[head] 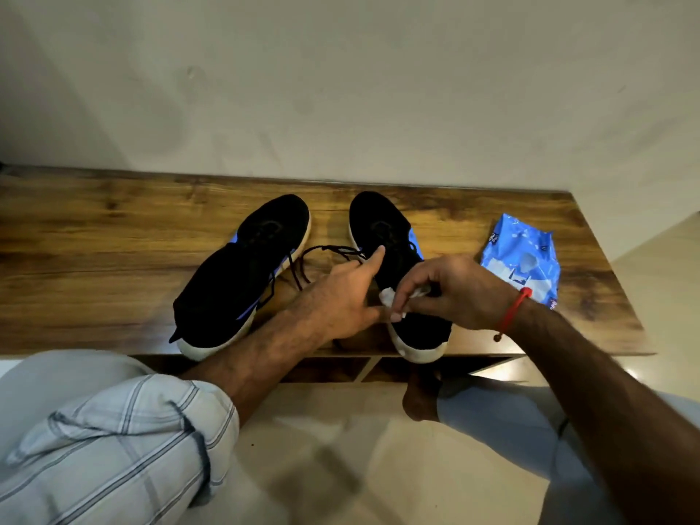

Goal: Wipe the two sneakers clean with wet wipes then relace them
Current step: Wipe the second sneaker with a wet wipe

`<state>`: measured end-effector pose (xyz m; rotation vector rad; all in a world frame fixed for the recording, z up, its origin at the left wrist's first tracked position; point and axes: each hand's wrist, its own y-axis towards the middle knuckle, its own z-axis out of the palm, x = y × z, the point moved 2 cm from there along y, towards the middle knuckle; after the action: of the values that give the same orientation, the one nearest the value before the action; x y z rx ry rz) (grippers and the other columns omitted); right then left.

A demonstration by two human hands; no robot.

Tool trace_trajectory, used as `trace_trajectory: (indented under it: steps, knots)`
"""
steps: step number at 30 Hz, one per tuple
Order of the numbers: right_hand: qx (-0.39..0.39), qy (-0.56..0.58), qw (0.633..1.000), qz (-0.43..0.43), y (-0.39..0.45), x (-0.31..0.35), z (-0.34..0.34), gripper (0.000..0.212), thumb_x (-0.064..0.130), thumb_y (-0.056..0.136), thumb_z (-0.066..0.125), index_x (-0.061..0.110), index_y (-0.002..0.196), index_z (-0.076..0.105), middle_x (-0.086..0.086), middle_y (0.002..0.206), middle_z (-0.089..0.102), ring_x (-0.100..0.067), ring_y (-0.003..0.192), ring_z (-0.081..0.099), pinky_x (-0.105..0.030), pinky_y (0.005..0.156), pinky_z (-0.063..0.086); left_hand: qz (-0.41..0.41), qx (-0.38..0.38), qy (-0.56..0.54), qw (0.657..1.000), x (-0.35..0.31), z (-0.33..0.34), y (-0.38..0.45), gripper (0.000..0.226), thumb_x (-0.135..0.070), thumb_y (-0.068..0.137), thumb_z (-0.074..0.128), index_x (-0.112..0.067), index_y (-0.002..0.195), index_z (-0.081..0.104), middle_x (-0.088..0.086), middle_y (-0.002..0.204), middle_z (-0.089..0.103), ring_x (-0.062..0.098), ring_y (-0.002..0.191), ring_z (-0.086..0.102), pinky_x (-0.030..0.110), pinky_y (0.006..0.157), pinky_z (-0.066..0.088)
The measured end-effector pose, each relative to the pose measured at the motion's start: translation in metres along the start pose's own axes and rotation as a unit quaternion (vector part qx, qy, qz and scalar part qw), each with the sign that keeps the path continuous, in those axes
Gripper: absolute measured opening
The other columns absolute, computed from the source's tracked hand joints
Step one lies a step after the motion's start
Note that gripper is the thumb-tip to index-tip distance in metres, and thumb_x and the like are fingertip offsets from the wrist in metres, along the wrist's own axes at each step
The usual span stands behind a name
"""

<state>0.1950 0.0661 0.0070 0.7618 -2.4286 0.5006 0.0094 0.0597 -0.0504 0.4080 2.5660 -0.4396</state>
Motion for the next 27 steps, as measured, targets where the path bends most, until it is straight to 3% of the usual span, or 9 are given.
trace_trajectory:
  steps: [3, 6, 10, 14, 16, 19, 20, 23, 27]
  knots:
    - [-0.15, 0.048, 0.986, 0.047, 0.001, -0.01, -0.014, 0.018, 0.009, 0.082, 0.077, 0.027, 0.086, 0.077, 0.01, 0.086, 0.074, -0.003, 0.083, 0.066, -0.023, 0.079, 0.052, -0.005, -0.017, -0.013, 1.0, -0.007, 0.005, 0.003, 0.119, -0.07, 0.08, 0.068, -0.039, 0.159, -0.014, 0.008, 0.138, 0.047, 0.028, 0.124, 0.051, 0.039, 0.093, 0.051]
    - [-0.282, 0.043, 0.956, 0.071, 0.014, -0.014, -0.01, 0.014, 0.008, 0.081, 0.075, 0.021, 0.087, 0.078, 0.007, 0.088, 0.073, -0.006, 0.085, 0.065, -0.021, 0.081, 0.049, 0.005, -0.007, 0.0, 1.0, -0.013, 0.008, 0.004, 0.111, -0.071, 0.082, 0.065, -0.043, 0.16, -0.01, 0.006, 0.141, 0.039, 0.027, 0.126, 0.049, 0.04, 0.095, 0.051]
    - [-0.171, 0.012, 0.984, 0.048, 0.02, -0.002, 0.006, 0.014, 0.011, 0.082, 0.074, 0.024, 0.085, 0.078, 0.011, 0.084, 0.07, 0.002, 0.074, 0.058, -0.005, 0.071, 0.04, -0.025, 0.013, 0.003, 1.0, -0.007, 0.008, 0.006, 0.11, -0.078, 0.077, 0.063, -0.036, 0.162, 0.007, 0.002, 0.14, 0.04, 0.024, 0.131, 0.045, 0.037, 0.098, 0.049]
    - [0.036, -0.031, 0.999, 0.023, 0.004, 0.005, -0.003, 0.014, 0.015, 0.08, 0.077, 0.028, 0.085, 0.078, 0.011, 0.084, 0.074, -0.002, 0.082, 0.064, -0.013, 0.071, 0.046, -0.011, 0.001, 0.024, 1.0, -0.007, 0.008, 0.004, 0.118, -0.078, 0.075, 0.065, -0.028, 0.163, 0.004, -0.002, 0.142, 0.039, 0.019, 0.129, 0.046, 0.037, 0.098, 0.051]
    - [-0.028, 0.02, 0.998, 0.055, 0.001, -0.004, -0.017, 0.014, 0.014, 0.08, 0.078, 0.027, 0.084, 0.078, 0.009, 0.083, 0.074, -0.005, 0.081, 0.066, -0.023, 0.076, 0.052, -0.007, -0.001, 0.02, 1.0, -0.008, 0.008, 0.003, 0.118, -0.08, 0.075, 0.063, -0.029, 0.163, 0.004, -0.003, 0.146, 0.037, 0.019, 0.132, 0.044, 0.037, 0.101, 0.049]
    - [-0.241, 0.061, 0.967, 0.06, 0.009, -0.016, -0.026, 0.015, 0.008, 0.082, 0.075, 0.023, 0.084, 0.077, 0.009, 0.086, 0.073, -0.008, 0.084, 0.067, -0.03, 0.082, 0.054, -0.026, 0.007, -0.002, 1.0, -0.008, 0.005, 0.003, 0.121, -0.095, 0.068, 0.049, -0.032, 0.162, 0.007, -0.004, 0.147, 0.038, 0.021, 0.135, 0.043, 0.043, 0.103, 0.048]
    - [-0.249, 0.05, 0.966, 0.046, 0.014, -0.016, -0.024, 0.016, 0.007, 0.083, 0.074, 0.022, 0.085, 0.076, 0.008, 0.088, 0.073, -0.009, 0.085, 0.067, -0.03, 0.083, 0.054, -0.034, 0.006, -0.002, 0.999, -0.01, 0.005, 0.003, 0.123, -0.099, 0.065, 0.043, -0.032, 0.162, 0.008, -0.004, 0.147, 0.039, 0.022, 0.135, 0.043, 0.044, 0.104, 0.048]
    - [-0.144, -0.066, 0.987, -0.002, 0.024, -0.013, -0.009, 0.02, 0.0, 0.082, 0.066, 0.017, 0.088, 0.076, 0.002, 0.092, 0.072, -0.015, 0.09, 0.066, -0.021, 0.083, 0.045, -0.052, -0.004, 0.043, 0.998, -0.015, 0.006, 0.002, 0.122, -0.099, 0.066, 0.04, -0.03, 0.162, 0.014, -0.004, 0.146, 0.043, 0.022, 0.134, 0.046, 0.042, 0.102, 0.047]
    - [-0.062, -0.121, 0.987, 0.087, 0.006, -0.015, -0.018, 0.024, 0.001, 0.083, 0.059, 0.017, 0.083, 0.076, -0.001, 0.088, 0.073, -0.019, 0.089, 0.065, -0.021, 0.078, 0.045, -0.055, -0.011, 0.069, 0.996, -0.013, 0.005, 0.005, 0.12, -0.099, 0.067, 0.04, -0.028, 0.162, 0.017, -0.004, 0.145, 0.045, 0.021, 0.132, 0.048, 0.04, 0.096, 0.047]
